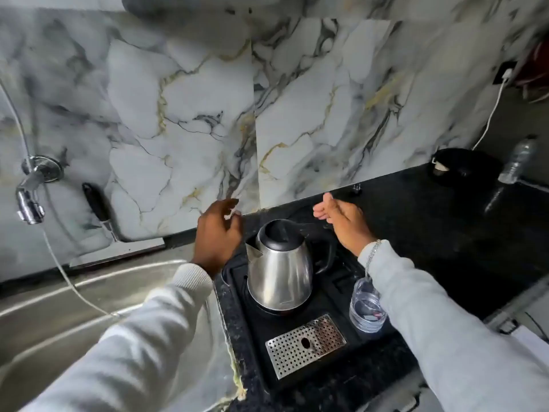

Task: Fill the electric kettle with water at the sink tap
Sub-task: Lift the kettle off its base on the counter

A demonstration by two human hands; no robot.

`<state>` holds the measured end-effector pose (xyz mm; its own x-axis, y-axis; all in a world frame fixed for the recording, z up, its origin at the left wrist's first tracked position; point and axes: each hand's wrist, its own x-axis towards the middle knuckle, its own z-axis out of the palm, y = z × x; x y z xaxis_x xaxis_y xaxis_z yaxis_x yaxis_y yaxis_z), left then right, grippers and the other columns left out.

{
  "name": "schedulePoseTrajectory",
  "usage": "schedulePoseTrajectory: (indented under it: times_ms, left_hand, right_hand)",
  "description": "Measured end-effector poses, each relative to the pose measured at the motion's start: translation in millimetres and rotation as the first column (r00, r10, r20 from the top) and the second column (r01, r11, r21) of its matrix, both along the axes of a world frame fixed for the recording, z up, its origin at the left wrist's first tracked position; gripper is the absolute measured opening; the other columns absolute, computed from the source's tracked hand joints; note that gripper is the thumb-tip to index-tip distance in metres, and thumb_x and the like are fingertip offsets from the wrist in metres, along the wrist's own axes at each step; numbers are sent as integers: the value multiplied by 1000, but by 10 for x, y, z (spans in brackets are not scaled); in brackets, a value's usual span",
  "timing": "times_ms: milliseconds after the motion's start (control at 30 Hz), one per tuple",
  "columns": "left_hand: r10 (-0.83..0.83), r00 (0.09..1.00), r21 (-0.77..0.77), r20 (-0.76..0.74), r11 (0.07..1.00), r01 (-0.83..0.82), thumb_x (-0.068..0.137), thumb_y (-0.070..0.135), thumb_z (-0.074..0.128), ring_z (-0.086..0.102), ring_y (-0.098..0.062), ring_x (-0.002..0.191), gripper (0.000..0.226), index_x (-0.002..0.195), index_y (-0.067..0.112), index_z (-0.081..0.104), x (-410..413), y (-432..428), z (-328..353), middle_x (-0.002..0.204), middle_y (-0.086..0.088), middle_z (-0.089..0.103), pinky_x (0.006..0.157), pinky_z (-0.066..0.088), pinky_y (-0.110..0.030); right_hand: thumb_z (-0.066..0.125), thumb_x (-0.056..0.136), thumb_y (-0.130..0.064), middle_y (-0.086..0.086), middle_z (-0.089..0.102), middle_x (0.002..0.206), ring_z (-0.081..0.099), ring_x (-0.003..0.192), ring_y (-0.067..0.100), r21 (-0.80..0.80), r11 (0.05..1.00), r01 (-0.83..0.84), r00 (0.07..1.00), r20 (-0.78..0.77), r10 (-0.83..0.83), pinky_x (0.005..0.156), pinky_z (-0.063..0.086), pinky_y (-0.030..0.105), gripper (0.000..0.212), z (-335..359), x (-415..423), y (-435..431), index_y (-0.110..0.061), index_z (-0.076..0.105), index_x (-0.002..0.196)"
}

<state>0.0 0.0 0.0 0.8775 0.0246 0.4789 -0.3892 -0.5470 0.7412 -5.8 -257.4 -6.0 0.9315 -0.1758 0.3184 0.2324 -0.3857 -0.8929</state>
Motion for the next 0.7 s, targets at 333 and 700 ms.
schedulePoseTrajectory:
  times_ms: [333, 700]
  left_hand:
    - [-7, 977, -334, -214, 940, -66, 90, 55, 37, 68, -27, 98, 39, 100, 36, 69, -284, -218, -682, 96, 3, 73, 90, 54, -54]
    - [-15, 974, -466, -226, 880, -94, 89, 24, 35, 68, -20, 107, 42, 104, 36, 72, -505, -168, -528, 107, 4, 76, 99, 49, -55]
  right_hand:
    - [41, 100, -49, 5, 56, 46, 55, 44, 16, 342, 939, 29, 981, -189, 38, 54, 45, 19, 66, -557, 60, -6, -9, 55, 49]
    - [61, 94, -23, -9, 51, 34, 49, 29, 3, 667, 728, 161, 985, -153, -78, 32, 35, 13, 39, -355, 196, 336, -6, 51, 60]
